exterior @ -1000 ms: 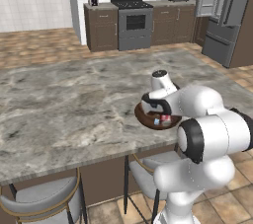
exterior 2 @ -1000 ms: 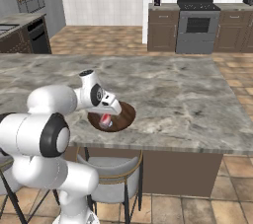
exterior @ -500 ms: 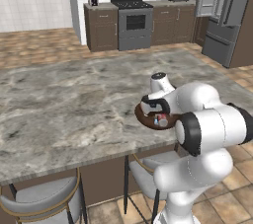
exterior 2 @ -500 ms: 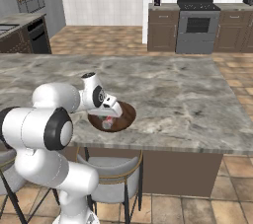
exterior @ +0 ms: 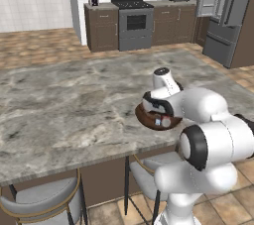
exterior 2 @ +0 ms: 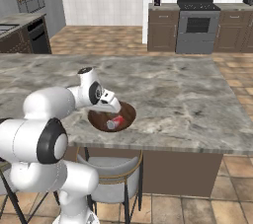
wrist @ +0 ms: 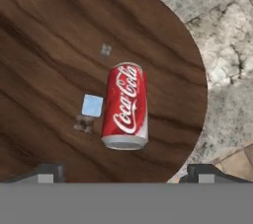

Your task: Open the fridge, grab two sodas, and place both sodas inside the bowl with ice on the dining counter.

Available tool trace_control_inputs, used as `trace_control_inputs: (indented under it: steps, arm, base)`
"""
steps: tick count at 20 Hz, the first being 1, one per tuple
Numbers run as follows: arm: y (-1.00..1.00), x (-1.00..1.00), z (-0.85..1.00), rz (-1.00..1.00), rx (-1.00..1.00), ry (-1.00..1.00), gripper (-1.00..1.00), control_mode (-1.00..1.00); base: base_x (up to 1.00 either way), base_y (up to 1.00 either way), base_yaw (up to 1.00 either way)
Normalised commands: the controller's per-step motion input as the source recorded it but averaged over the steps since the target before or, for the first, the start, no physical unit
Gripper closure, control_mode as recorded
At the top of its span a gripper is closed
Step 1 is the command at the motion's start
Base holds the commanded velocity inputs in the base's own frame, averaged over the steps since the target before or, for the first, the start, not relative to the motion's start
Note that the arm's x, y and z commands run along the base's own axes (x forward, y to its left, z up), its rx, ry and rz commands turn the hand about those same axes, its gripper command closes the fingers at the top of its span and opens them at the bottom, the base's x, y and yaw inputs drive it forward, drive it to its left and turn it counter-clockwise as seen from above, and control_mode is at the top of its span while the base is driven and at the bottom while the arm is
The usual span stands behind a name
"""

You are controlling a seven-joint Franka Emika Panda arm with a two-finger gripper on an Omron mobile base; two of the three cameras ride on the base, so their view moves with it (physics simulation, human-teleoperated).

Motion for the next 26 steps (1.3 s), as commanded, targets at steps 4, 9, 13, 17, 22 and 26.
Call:
trace_control_inputs:
  steps: [4, 9, 13, 17, 22, 26]
  arm:
    - [0.0, -0.64, 0.47, 0.0, 0.01, -0.12, -1.0, -1.0]
    - [0.0, -0.89, 0.5, -0.01, 0.04, -0.12, -1.0, -1.0]
    - [-0.04, -1.0, 0.58, 0.0, 0.03, -0.18, -1.0, -1.0]
    - [-0.08, -1.0, 0.62, 0.0, 0.02, -0.21, -1.0, -1.0]
    - [-0.08, -1.0, 0.53, 0.0, 0.0, -0.22, -1.0, -1.0]
    - [0.04, -0.91, 0.16, 0.02, 0.0, -0.14, -1.0, -1.0]
  base:
    - [0.0, 0.0, 0.0]
    - [0.0, 0.0, 0.0]
    - [0.0, 0.0, 0.0]
    - [0.0, 0.0, 0.0]
    - [0.0, 0.0, 0.0]
    - [0.0, 0.0, 0.0]
